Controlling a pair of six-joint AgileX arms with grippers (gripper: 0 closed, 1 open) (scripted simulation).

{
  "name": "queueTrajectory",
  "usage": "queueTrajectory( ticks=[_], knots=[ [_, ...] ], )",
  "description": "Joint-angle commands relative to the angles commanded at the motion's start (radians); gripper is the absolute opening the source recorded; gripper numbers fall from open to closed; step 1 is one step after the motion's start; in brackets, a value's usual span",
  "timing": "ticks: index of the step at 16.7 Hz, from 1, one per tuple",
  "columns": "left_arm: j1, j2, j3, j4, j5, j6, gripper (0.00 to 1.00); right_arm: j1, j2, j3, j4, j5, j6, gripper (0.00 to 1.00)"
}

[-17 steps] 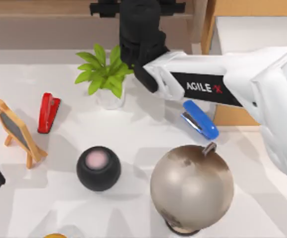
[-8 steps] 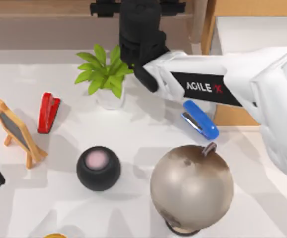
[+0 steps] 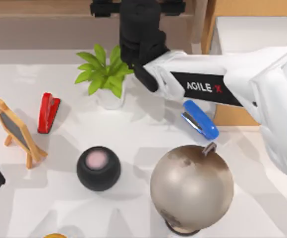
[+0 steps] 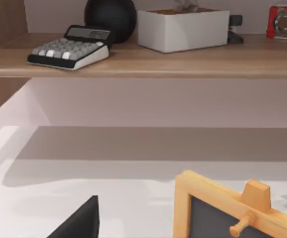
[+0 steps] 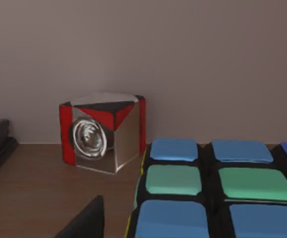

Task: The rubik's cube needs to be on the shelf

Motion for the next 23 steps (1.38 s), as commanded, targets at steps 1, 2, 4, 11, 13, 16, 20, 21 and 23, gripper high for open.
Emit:
queueTrajectory(
  ticks=[1,2,4,11,13,16,20,21,23],
  knots=[
    [0.000,0.000,0.000,0.000,0.000,0.000,1.00,0.000,0.000,0.000,0.000,0.000,0.000,1.00],
    [0.000,0.000,0.000,0.000,0.000,0.000,1.00,-0.001,-0.008,-0.001,0.010,-0.005,-0.010,1.00],
    [0.000,0.000,0.000,0.000,0.000,0.000,1.00,-0.006,-0.046,-0.014,0.057,-0.032,-0.062,1.00],
    [0.000,0.000,0.000,0.000,0.000,0.000,1.00,-0.032,-0.251,-0.324,0.413,-0.230,-0.526,1.00],
    [0.000,0.000,0.000,0.000,0.000,0.000,1.00,-0.050,-0.318,-0.494,0.531,-0.282,-0.696,1.00],
    [0.000,0.000,0.000,0.000,0.000,0.000,1.00,-0.085,-0.430,-0.792,0.705,-0.333,-0.939,1.00],
    [0.000,0.000,0.000,0.000,0.000,0.000,1.00,-0.127,-0.586,-1.195,0.914,-0.353,-1.209,1.00],
    [0.000,0.000,0.000,0.000,0.000,0.000,1.00,-0.136,-0.620,-1.287,0.958,-0.353,-1.263,1.00],
    [0.000,0.000,0.000,0.000,0.000,0.000,1.00,-0.157,-0.666,-1.447,1.029,-0.349,-1.350,1.00]
  ],
)
